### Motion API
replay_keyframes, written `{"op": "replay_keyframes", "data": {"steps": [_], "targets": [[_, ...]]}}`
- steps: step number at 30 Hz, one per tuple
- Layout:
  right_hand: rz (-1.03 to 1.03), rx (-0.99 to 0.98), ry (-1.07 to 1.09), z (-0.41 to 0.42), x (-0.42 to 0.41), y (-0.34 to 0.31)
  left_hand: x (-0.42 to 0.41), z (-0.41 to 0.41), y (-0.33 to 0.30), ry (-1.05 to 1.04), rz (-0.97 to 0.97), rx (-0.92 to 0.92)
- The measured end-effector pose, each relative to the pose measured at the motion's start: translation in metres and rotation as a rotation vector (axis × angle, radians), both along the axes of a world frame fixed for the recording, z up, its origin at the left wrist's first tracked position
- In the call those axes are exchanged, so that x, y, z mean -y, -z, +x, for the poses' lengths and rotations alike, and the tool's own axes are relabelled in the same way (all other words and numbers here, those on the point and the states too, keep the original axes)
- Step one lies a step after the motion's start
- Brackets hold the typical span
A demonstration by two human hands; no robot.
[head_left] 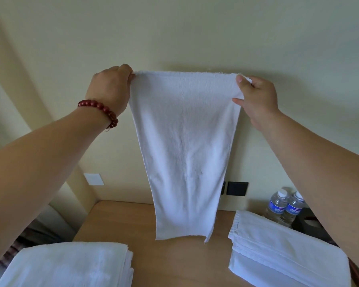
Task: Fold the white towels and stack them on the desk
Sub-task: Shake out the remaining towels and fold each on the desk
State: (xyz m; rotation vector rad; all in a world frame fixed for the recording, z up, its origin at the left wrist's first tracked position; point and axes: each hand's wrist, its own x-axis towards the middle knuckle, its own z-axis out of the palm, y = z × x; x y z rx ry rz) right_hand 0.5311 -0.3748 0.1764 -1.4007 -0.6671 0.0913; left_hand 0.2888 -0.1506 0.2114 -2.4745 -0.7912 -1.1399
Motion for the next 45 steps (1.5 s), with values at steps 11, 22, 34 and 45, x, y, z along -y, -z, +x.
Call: {"op": "replay_keyframes", "data": {"steps": [11,22,34,45], "targets": [[-0.019,0.039,0.101,0.023,-0.010,-0.007,-0.005,0.011,-0.010,0.032,0.063,0.029],[-0.086,0.085,0.178,-0.001,0.021,0.036,0.040,-0.022,0.024,0.083,-0.086,-0.025],[-0.360,-0.237,-0.057,-0.065,0.112,0.156,0.112,-0.103,0.125,0.392,-0.409,-0.614],[-0.951,-0.527,-0.583,-0.123,0.215,0.287,0.179,-0.152,0.275,0.425,-0.781,-1.105]]}}
